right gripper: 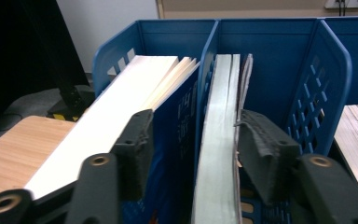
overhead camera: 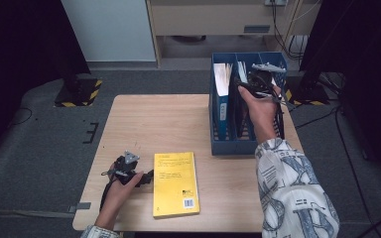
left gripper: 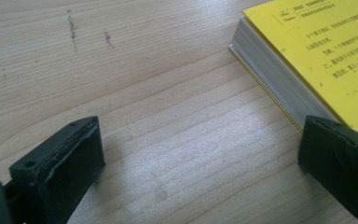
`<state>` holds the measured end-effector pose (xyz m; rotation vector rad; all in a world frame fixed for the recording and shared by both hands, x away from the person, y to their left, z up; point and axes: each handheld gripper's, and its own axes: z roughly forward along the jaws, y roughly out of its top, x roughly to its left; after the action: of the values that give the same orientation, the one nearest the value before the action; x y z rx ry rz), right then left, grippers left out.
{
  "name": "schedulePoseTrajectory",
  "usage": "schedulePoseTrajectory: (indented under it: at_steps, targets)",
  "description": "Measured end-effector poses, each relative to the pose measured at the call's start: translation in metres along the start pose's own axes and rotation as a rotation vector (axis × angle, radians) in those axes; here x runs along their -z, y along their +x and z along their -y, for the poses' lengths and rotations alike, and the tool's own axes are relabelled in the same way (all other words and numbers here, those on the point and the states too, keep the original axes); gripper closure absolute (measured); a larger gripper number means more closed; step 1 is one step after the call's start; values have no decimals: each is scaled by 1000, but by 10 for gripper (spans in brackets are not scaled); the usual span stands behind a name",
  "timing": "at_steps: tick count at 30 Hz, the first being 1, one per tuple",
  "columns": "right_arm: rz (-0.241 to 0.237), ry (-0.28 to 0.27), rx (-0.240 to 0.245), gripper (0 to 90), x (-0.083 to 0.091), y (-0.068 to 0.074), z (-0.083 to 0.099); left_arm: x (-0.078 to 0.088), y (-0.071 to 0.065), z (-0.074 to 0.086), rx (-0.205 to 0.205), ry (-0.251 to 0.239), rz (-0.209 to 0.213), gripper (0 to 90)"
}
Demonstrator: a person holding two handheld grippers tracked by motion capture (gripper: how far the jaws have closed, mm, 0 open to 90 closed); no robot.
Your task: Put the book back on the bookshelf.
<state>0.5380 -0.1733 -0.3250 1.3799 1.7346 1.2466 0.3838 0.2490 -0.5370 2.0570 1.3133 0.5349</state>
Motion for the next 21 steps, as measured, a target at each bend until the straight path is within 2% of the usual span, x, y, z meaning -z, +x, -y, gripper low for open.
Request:
schedulePoseTrajectory:
  at_steps: [10, 14, 21]
  targets:
    - [-45, 14, 10, 305, 3, 8, 1, 0, 0, 0, -1, 2, 0, 0]
    - [-47, 5, 26, 299, 6, 10, 0, 0, 0, 0, -1, 2, 0, 0]
    - [-46, 0, 27, 273, 14, 8, 0, 0, -1, 0, 0, 0, 0, 0]
